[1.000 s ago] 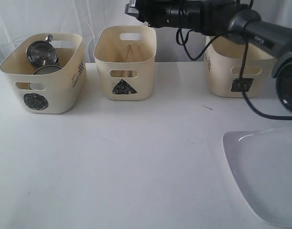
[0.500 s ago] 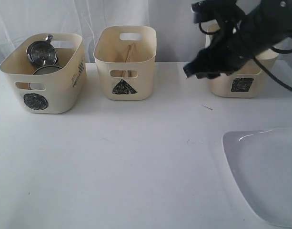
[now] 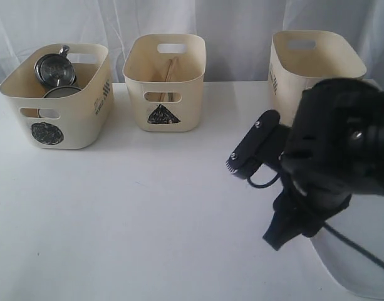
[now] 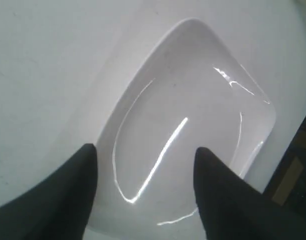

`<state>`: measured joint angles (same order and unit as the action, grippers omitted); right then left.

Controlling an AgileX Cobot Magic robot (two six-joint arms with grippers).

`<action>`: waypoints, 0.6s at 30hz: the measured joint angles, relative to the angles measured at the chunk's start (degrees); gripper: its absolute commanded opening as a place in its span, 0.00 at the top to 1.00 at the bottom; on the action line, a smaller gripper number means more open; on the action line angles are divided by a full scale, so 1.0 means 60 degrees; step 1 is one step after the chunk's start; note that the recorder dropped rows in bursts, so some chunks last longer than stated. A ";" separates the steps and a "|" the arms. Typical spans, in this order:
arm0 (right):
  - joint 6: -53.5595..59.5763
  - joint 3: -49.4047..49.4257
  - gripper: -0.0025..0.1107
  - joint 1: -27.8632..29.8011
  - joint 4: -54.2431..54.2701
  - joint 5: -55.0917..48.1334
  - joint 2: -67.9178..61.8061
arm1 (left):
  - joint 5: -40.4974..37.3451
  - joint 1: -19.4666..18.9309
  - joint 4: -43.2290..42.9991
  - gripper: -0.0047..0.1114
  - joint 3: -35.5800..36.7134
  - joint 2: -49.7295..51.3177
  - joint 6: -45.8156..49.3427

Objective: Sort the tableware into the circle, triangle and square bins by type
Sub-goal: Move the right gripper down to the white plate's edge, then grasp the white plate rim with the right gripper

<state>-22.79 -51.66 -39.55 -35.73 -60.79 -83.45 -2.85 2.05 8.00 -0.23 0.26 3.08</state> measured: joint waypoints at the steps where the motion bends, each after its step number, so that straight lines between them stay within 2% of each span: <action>1: -0.0400 0.0027 0.50 -0.0170 -0.0119 0.0000 -0.0185 | 0.0000 0.0000 0.0000 0.96 0.0000 0.0000 0.0000; 10: -0.3387 0.0138 0.50 -0.0549 -0.0724 -0.0289 -0.1953 | 0.0000 0.0000 0.0000 0.96 0.0000 0.0000 0.0000; 18: -0.4345 0.0138 0.50 -0.0549 -0.1057 0.0049 -0.2817 | 0.0000 0.0000 0.0000 0.96 0.0000 0.0000 0.0000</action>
<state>-48.86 -50.83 -42.85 -42.08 -60.49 -100.35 -2.85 2.05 8.00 -0.23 0.26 3.08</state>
